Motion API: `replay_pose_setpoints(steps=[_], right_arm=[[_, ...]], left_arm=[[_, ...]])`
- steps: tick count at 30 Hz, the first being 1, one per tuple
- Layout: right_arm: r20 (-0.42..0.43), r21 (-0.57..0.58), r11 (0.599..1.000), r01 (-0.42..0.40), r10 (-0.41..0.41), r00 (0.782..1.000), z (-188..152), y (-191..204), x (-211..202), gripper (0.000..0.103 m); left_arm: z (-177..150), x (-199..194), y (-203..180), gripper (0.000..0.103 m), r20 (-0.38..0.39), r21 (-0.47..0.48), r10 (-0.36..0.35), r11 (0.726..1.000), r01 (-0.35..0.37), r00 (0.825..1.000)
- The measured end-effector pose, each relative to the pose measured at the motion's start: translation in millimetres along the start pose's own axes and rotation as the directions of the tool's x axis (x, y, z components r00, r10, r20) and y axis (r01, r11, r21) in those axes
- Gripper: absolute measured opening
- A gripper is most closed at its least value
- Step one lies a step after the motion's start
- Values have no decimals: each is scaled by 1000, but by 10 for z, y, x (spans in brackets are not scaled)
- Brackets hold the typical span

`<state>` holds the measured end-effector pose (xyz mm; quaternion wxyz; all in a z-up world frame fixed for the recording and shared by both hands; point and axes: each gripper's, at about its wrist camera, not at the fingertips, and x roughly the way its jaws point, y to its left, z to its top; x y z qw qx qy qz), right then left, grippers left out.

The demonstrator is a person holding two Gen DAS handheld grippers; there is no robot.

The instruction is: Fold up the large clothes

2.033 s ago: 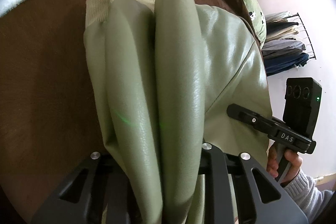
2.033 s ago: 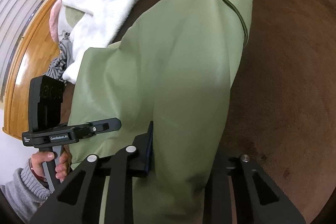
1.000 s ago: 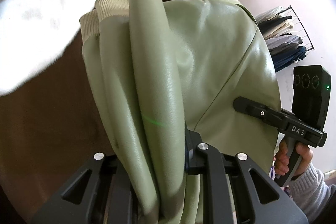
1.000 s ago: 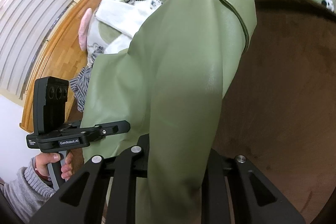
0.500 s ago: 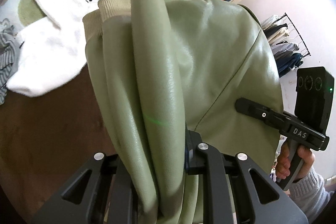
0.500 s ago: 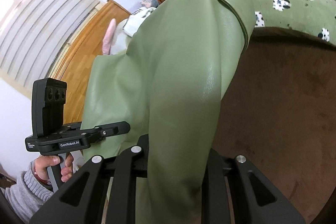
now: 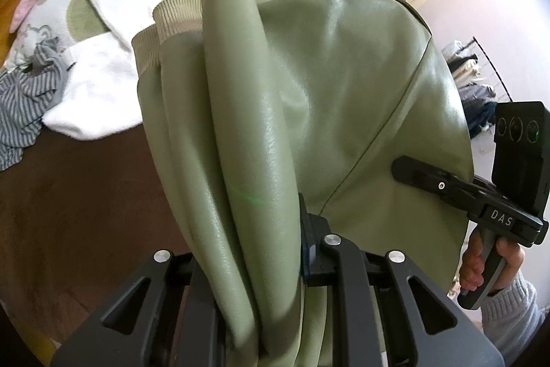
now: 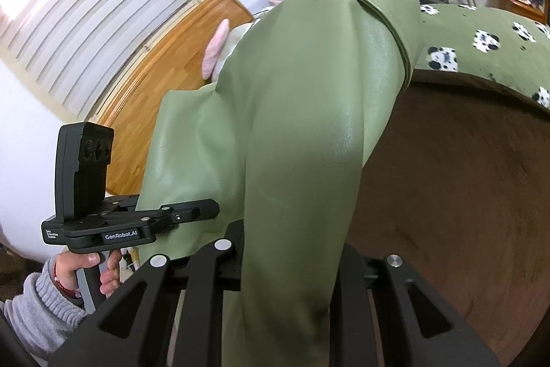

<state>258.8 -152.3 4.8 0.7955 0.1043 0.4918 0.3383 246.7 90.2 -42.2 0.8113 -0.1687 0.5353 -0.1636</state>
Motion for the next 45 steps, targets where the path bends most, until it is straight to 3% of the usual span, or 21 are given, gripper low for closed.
replay_pose_setpoints(steps=[14, 23, 30, 38, 45], right_arm=[[-80, -155, 977, -146, 135, 988, 395, 517, 439, 19], [-199, -266, 926, -266, 217, 956, 452, 1230, 1124, 19], [-286, -283, 902, -327, 246, 926, 247, 1883, 1815, 19], [-352, -267, 901, -342, 239, 905, 48, 2669, 2810, 19], [-426, -284, 876, -389, 249, 870, 15, 3386, 3826, 19]], left_arm=[[-139, -521, 395, 19, 115, -147, 121, 984, -104, 986], [-560, -1062, 1086, 19, 170, -325, 230, 931, -165, 958], [-915, -1329, 1823, 19, 159, -431, 285, 881, -194, 945], [-1172, -1547, 2948, 19, 113, -474, 303, 853, -217, 946], [-1281, -1749, 3980, 19, 75, -496, 361, 822, -279, 930]])
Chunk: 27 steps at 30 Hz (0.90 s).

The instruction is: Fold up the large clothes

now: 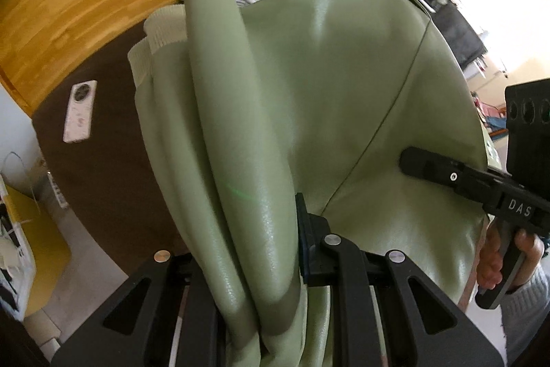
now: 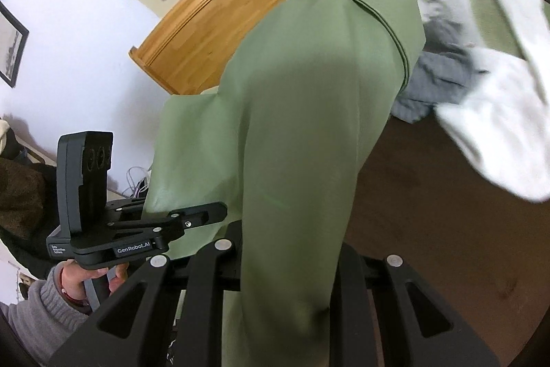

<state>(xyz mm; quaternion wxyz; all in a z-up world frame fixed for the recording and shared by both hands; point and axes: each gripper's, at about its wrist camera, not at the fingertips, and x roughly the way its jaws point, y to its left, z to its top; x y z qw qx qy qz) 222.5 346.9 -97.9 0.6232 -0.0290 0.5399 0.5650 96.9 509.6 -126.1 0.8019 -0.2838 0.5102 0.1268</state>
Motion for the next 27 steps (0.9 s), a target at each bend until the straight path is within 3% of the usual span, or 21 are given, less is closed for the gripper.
replay_pose_setpoints(steps=[6, 12, 20, 27], right_arm=[[-42, -55, 998, -23, 21, 999, 569, 243, 776, 19], [-81, -86, 995, -46, 39, 996, 938, 324, 1255, 19], [-119, -70, 996, -54, 46, 992, 1077, 178, 1638, 19], [-145, -25, 999, -36, 32, 989, 1019, -258, 1991, 19]], left_arm=[[247, 41, 657, 19, 22, -73, 34, 997, -32, 999], [487, 85, 1102, 19, 33, -119, 53, 992, -49, 998], [586, 299, 1329, 19, 12, -140, 64, 988, -62, 998], [612, 821, 1449, 19, -30, -132, 47, 990, -51, 998]])
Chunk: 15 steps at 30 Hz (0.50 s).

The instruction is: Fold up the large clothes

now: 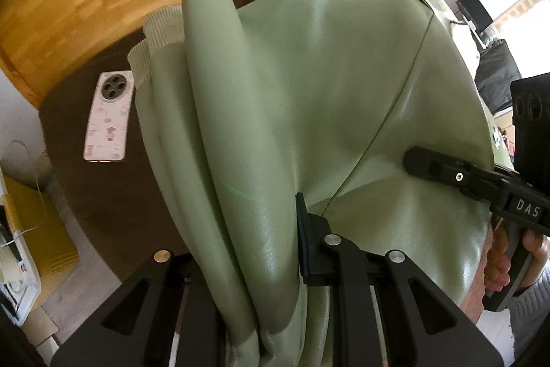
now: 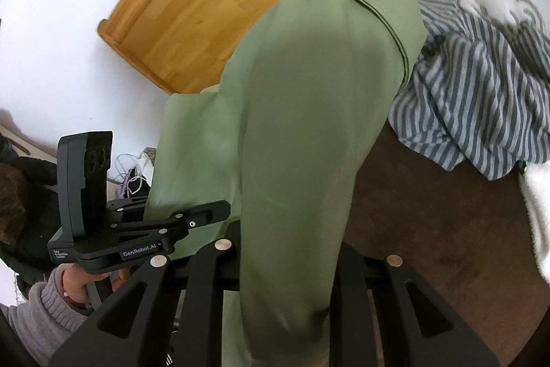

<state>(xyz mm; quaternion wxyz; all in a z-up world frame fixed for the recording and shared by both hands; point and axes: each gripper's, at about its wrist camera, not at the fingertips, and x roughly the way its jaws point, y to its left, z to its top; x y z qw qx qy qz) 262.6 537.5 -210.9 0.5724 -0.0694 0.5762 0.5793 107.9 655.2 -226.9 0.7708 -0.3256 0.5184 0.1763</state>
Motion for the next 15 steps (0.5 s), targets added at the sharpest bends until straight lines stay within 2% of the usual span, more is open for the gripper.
replay_pose_setpoints(steps=[6, 15], right_arm=[[-34, 26, 1000, 2, -1, 999, -108, -403, 497, 19], [-109, 44, 999, -5, 10, 994, -311, -833, 1185, 19]], left_arm=[[-79, 545, 185, 19, -24, -41, 6, 999, -7, 1000], [-344, 1118, 408, 20, -71, -91, 35, 995, -42, 997]])
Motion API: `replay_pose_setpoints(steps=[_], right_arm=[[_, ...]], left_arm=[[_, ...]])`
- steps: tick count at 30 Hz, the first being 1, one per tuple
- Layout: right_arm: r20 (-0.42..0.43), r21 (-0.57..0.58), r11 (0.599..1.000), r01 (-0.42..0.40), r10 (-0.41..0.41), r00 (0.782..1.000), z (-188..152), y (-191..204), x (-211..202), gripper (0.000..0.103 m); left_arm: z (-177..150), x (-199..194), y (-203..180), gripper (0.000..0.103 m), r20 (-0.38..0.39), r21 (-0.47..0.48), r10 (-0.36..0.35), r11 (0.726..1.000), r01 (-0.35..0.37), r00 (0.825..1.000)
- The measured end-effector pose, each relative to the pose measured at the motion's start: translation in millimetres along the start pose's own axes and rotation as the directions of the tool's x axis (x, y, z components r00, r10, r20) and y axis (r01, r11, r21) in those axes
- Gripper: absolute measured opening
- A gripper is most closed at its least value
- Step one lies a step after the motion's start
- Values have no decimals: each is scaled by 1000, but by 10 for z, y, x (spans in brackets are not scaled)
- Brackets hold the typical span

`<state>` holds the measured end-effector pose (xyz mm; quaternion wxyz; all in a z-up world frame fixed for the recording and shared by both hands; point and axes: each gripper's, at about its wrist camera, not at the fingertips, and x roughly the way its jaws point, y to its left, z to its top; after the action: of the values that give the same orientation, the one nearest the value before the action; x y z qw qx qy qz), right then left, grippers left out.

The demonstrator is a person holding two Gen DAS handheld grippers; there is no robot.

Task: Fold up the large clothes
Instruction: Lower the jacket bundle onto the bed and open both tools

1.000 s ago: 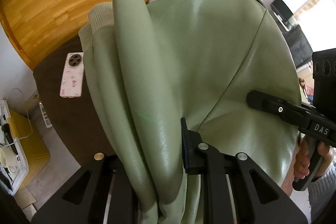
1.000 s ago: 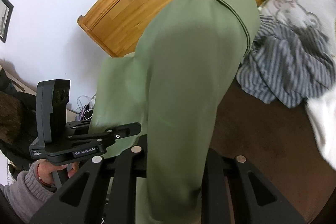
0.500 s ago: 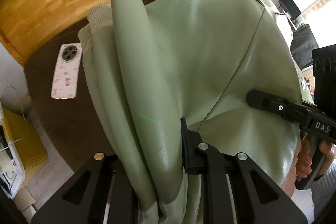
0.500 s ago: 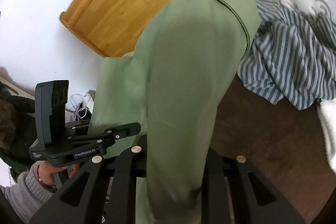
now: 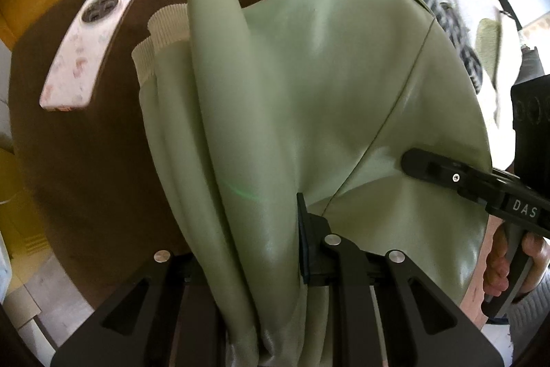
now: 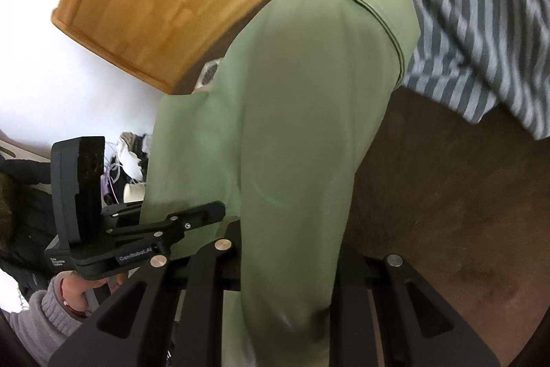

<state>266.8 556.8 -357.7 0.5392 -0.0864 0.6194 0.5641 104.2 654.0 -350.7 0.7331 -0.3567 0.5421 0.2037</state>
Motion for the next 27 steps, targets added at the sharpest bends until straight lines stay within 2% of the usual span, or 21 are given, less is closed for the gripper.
replay_pose_setpoints(steps=[5, 8, 11, 13, 16, 18, 23, 27], right_arm=[[-10, -11, 1000, 8, -8, 1000, 45, -173, 94, 23], [-26, -29, 999, 40, -41, 999, 31, -211, 125, 30], [-25, -25, 998, 62, -63, 998, 12, -210, 146, 35], [-19, -19, 996, 87, -87, 996, -11, -232, 139, 45], [-17, -25, 989, 147, -148, 989, -27, -234, 162, 56], [-10, -35, 984, 174, -174, 985, -67, -206, 131, 58], [0, -38, 976, 215, -215, 977, -68, -157, 66, 62], [40, -44, 959, 280, -278, 960, -109, -80, -106, 66]], left_arm=[[19, 74, 12, 27, 16, 6, 3, 1000, -3, 1000], [3, 179, 58, 36, 10, 41, 37, 998, -37, 999], [27, 232, 158, 49, 7, 36, 50, 998, -50, 999], [33, 246, 202, 67, 9, 35, 82, 996, -82, 997], [27, 232, 261, 77, 12, 41, 98, 994, -99, 995], [11, 179, 274, 85, 32, 54, 143, 988, -145, 989], [-80, -18, 440, 85, 56, 44, 170, 984, -173, 984], [-170, -112, 561, 85, 53, 14, 180, 983, -181, 982]])
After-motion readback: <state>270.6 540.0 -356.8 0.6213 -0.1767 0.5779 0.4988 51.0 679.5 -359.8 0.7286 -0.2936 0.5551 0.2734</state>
